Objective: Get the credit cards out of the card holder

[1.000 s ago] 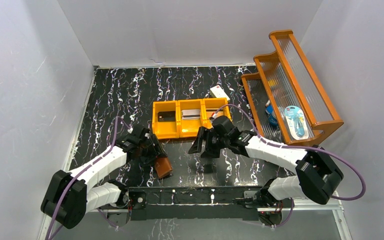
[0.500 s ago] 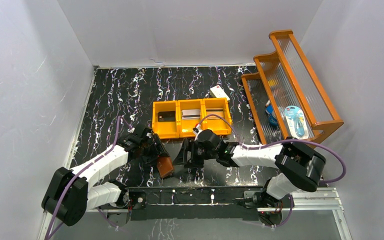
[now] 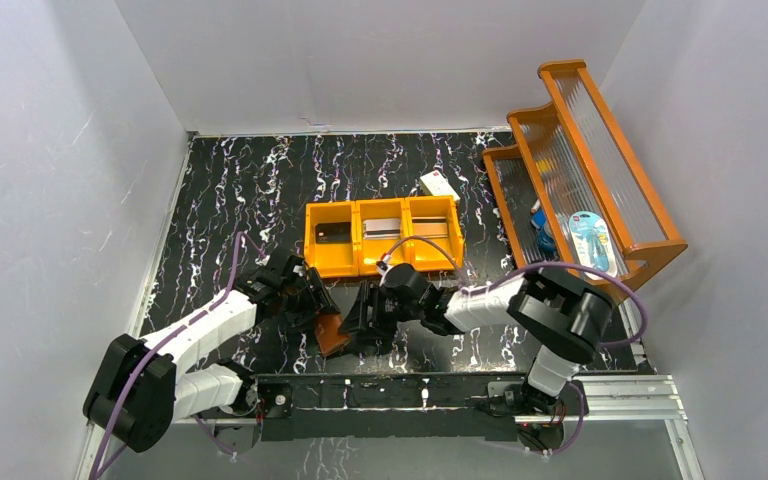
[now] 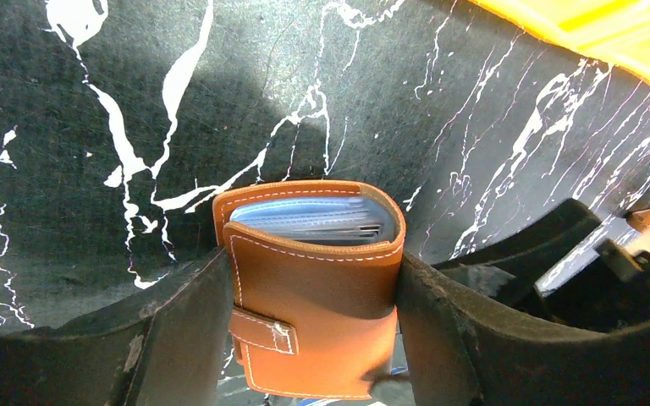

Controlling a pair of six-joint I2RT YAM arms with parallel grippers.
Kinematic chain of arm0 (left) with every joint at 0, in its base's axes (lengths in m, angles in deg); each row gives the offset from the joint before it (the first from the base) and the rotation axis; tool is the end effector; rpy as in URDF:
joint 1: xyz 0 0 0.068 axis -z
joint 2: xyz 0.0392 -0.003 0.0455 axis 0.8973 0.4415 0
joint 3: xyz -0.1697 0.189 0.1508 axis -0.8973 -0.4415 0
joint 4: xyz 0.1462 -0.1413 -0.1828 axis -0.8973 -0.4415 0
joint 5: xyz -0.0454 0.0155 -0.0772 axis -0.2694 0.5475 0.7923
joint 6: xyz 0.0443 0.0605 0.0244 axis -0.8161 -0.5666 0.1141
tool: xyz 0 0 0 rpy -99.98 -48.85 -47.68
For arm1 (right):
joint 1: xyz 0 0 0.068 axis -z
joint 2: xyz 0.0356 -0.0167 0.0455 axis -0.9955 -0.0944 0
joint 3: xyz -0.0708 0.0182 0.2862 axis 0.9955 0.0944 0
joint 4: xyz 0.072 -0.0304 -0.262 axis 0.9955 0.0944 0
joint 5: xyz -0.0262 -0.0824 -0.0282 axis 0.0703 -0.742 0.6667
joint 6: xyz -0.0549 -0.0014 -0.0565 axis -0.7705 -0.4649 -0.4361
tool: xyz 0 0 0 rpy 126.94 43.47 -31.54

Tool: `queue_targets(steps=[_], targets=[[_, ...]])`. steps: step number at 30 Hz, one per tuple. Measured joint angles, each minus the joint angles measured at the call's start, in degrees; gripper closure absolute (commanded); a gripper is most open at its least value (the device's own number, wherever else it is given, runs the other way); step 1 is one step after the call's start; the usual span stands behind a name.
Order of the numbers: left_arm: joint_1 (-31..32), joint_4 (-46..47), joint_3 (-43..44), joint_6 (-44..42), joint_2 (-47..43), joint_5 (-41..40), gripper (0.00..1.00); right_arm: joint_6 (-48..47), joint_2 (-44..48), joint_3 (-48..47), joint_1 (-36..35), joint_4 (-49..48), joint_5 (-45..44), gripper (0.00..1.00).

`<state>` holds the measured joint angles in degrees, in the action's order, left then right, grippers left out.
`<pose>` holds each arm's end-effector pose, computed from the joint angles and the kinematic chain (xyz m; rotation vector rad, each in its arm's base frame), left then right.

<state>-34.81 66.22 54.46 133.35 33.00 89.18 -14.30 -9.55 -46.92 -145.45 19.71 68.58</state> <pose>0.1895 -0.1184 0.1582 -0.5469 2.6457 -0.7517 0.1565 0.3154 0.1433 -0.0240 2.5323 1.4393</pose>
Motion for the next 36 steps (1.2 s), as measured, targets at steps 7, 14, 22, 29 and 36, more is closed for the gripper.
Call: queue_targets(steps=[7, 14, 22, 29, 36], targets=[[0.0, -0.3, 0.0, -0.2, -0.2, -0.1, 0.32, 0.9, -6.1, -3.1, -0.2, -1.7, 4.6, 0.73], [0.0, -1.7, 1.7, -0.3, -1.4, -0.3, 0.02, -0.8, -3.9, -3.7, -0.4, 2.4, 4.4, 0.87], [0.0, -8.2, 9.7, -2.9, -5.4, -5.6, 0.02, -5.2, 11.8, -4.3, -0.7, 27.7, -8.6, 0.86], [0.0, -12.9, 11.8, -4.2, -9.8, -11.8, 0.02, -8.0, 25.5, -8.5, -0.7, 53.5, -25.8, 0.83], [0.0, -14.6, 11.8, -4.2, -10.1, -13.0, 0.02, -11.8, 24.1, -17.5, -0.7, 70.1, -33.8, 0.82]])
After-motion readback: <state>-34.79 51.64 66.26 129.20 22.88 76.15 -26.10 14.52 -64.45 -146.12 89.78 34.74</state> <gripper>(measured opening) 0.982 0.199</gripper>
